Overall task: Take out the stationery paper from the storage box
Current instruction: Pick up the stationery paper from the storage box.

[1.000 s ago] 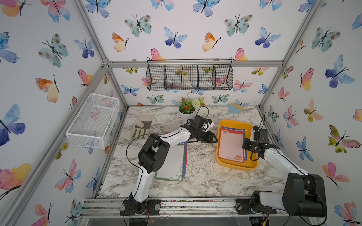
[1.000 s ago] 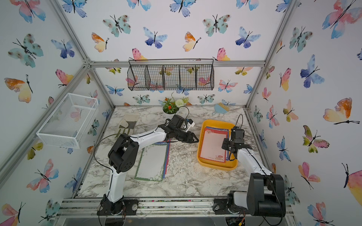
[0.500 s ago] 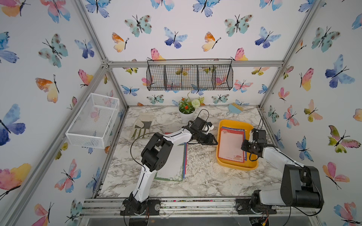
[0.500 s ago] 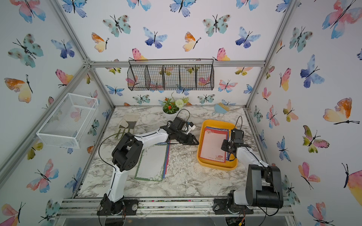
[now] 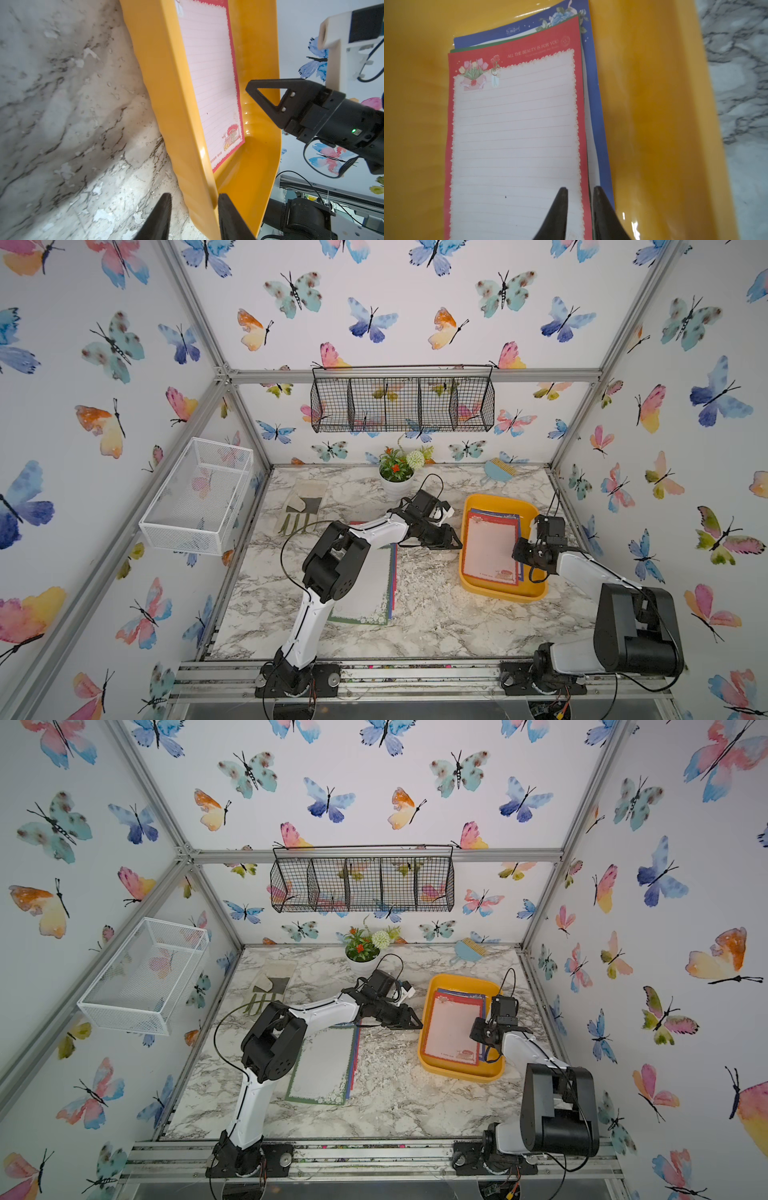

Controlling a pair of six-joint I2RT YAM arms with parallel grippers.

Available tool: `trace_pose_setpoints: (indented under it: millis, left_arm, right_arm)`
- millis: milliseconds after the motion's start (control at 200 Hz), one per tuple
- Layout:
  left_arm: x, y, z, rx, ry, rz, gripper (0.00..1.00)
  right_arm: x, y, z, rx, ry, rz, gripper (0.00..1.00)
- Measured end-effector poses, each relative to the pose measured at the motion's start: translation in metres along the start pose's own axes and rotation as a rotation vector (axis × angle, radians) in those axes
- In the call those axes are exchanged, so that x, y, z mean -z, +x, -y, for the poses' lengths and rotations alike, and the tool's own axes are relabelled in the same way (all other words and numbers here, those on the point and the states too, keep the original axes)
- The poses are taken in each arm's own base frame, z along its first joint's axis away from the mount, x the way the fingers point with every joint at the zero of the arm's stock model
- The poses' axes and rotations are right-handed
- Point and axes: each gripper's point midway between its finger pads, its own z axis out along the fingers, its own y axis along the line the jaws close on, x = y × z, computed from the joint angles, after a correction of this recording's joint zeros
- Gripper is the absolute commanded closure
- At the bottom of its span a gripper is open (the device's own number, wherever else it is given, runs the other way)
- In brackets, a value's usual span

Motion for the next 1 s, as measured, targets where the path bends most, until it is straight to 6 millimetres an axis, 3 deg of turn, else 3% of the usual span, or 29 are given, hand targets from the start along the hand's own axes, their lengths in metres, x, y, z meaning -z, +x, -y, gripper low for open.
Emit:
trace_pose_setpoints:
  millis: [606,1001]
  left_arm:
    - [-0.003,0.000,0.000,0.010,0.014,-0.006,0.63]
    - [-0.006,-0.002,0.001,0.021,0.030,-0.014,0.65]
  right_arm:
    - [-0.012,0.010,-0.002,-0.013,-0.037,-0.048,0.76]
    - [-0.012,0.011,-0.007,-0.020,-0.070,-0.055,0.90]
